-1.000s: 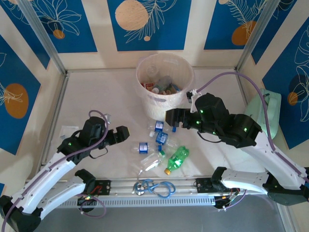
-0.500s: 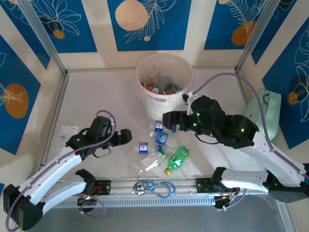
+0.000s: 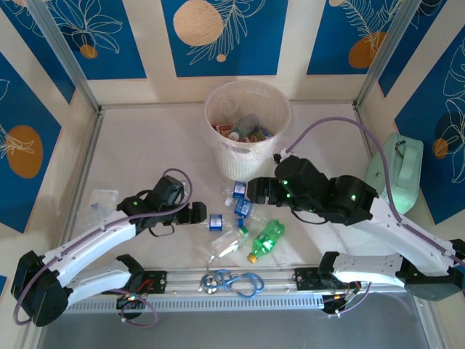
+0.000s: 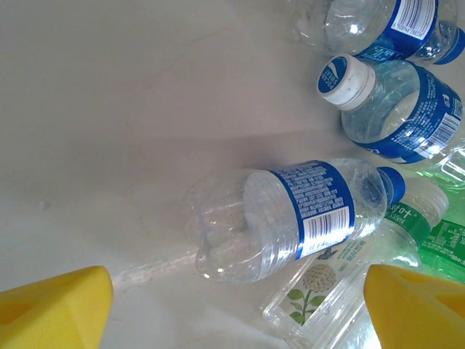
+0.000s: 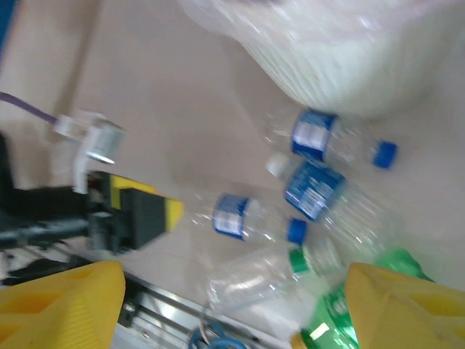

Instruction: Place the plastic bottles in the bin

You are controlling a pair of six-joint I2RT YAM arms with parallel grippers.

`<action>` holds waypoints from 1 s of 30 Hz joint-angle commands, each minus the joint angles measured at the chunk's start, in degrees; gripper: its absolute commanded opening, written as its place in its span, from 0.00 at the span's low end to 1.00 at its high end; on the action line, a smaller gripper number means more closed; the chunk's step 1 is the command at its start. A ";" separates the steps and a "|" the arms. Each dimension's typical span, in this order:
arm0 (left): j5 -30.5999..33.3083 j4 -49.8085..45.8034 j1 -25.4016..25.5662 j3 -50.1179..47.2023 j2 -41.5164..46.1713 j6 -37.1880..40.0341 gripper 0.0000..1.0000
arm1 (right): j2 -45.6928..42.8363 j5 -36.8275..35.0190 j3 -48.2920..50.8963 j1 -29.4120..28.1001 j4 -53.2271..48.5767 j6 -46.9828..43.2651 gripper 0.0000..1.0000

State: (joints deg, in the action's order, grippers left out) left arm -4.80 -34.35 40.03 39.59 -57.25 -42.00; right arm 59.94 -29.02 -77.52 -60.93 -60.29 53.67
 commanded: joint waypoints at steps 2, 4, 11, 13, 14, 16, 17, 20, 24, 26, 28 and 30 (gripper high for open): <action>3.84 -4.02 0.31 1.62 5.58 -2.59 0.91 | 2.22 -5.57 4.74 -3.98 -14.13 16.26 0.79; 4.18 -3.59 0.18 2.42 6.30 -2.91 0.91 | 3.08 -4.38 8.19 -5.44 -15.29 21.77 0.78; 2.79 -1.79 0.22 6.10 4.06 -2.21 0.87 | 2.83 1.83 19.42 -2.81 -9.86 30.61 0.78; 2.17 -1.22 0.22 6.50 4.32 -2.36 0.87 | 2.26 7.15 23.32 1.77 -4.59 28.11 0.77; 1.78 -0.95 0.22 6.67 4.42 -2.49 0.87 | 1.97 9.73 25.41 4.09 -2.15 27.32 0.76; 1.08 -0.81 0.14 6.98 4.65 -2.52 0.86 | 1.58 12.13 28.21 6.76 0.84 26.70 0.76; 0.94 -0.81 0.12 6.99 4.85 -2.56 0.85 | 1.58 12.82 29.12 7.80 1.64 26.38 0.76; 0.78 -0.72 0.03 6.75 5.47 -2.56 0.85 | 2.14 14.54 30.47 9.93 3.88 25.00 0.76; 0.17 0.45 -0.17 5.94 5.47 -2.94 0.85 | 4.59 16.46 30.86 11.16 6.35 23.82 0.77; -0.35 1.26 -0.17 5.61 5.23 -3.17 0.84 | 6.21 17.16 31.32 11.59 6.81 24.05 0.78; -0.56 1.73 -0.22 5.58 4.89 -3.26 0.84 | 7.45 18.20 32.00 12.34 7.44 24.41 0.78; -0.73 1.83 -0.35 5.80 4.62 -3.18 0.84 | 8.23 18.96 32.66 13.06 7.90 24.60 0.77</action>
State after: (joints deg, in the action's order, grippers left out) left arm -4.25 -33.80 39.99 44.84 -52.60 -44.75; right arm 67.29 -13.02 -46.26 -48.77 -53.01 78.13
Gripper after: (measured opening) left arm 0.837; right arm 0.776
